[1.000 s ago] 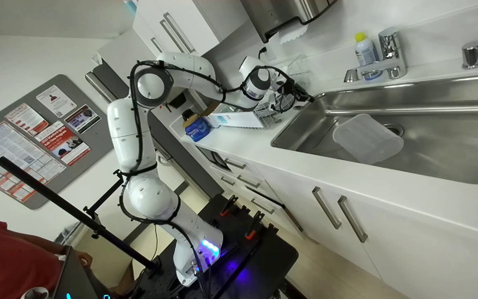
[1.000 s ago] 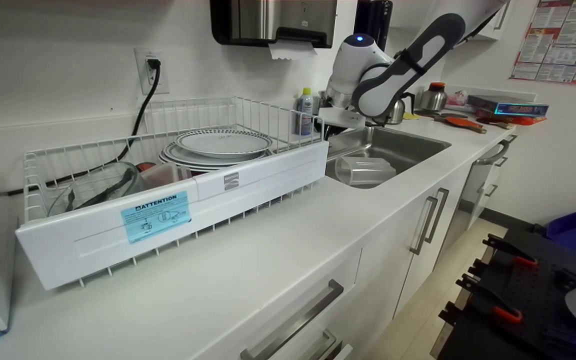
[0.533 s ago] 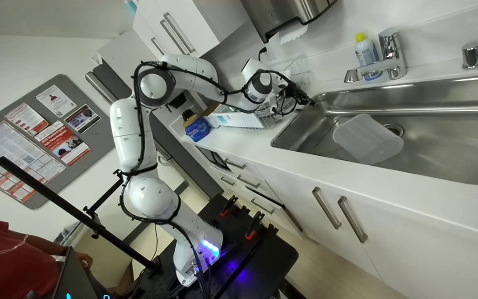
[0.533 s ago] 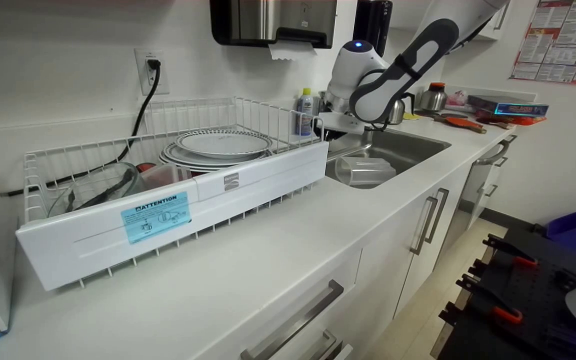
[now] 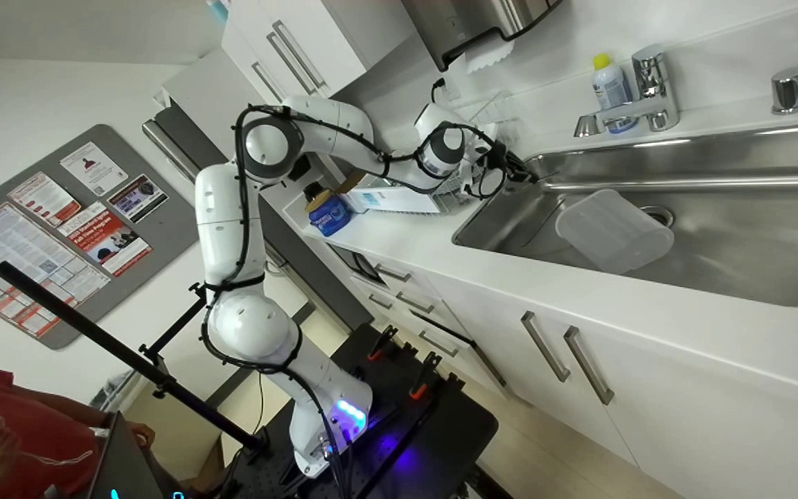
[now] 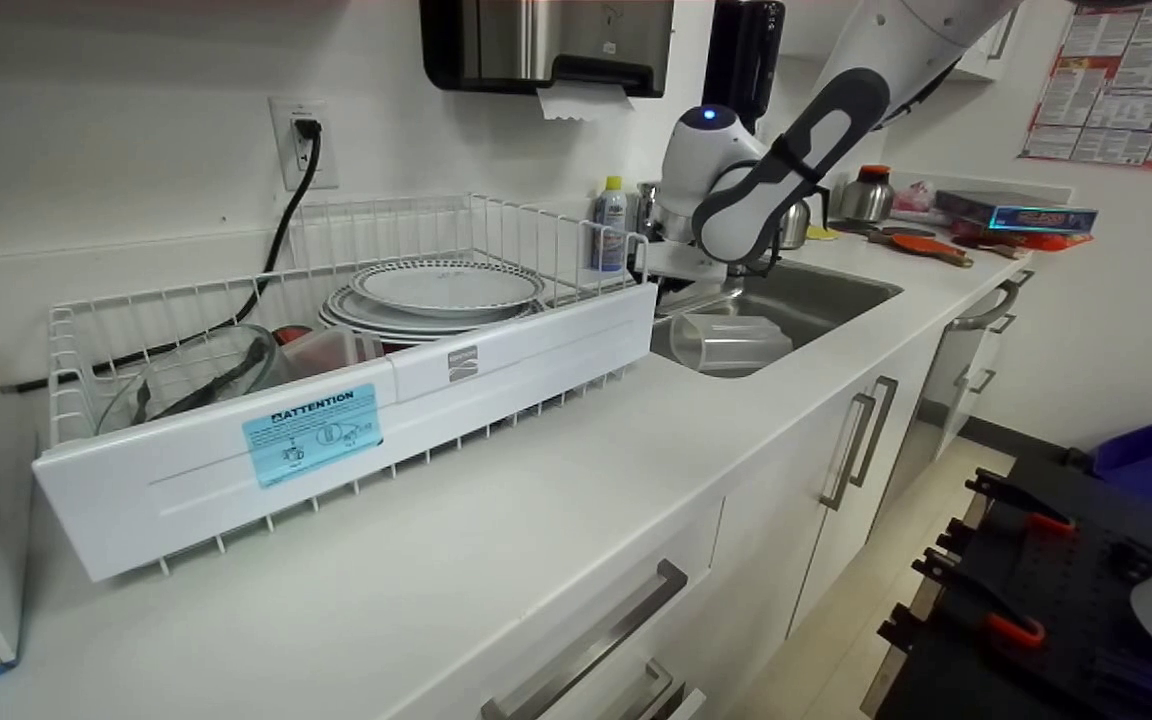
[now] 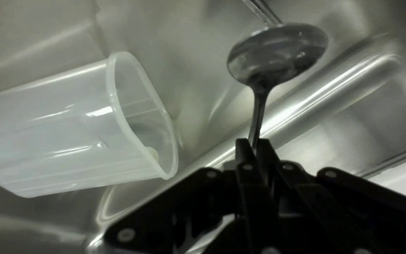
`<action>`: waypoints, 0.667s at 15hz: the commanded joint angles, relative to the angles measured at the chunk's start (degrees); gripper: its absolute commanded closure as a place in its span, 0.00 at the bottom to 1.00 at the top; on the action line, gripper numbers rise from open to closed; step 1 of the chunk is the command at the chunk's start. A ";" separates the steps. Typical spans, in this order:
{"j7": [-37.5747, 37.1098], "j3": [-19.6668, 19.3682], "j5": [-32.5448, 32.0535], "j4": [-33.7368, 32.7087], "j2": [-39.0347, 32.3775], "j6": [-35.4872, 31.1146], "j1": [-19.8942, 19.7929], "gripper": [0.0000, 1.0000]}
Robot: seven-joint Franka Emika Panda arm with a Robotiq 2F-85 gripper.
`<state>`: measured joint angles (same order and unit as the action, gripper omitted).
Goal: Put the spoon on the plate in the sink
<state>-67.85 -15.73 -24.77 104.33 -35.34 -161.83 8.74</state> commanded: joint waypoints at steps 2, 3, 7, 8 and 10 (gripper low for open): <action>0.59 -4.31 3.54 -6.96 -8.87 -1.20 2.11 0.98; 1.02 -4.33 4.64 -8.51 -10.66 -0.59 2.00 0.98; 2.08 -4.26 9.19 -14.69 -17.23 1.68 1.32 0.98; 1.88 -4.64 10.14 -16.40 -18.87 2.40 1.44 0.98; 2.07 -4.77 11.80 -19.44 -21.53 4.09 1.17 0.98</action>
<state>-67.64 -19.60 -16.06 90.98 -52.69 -161.19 9.96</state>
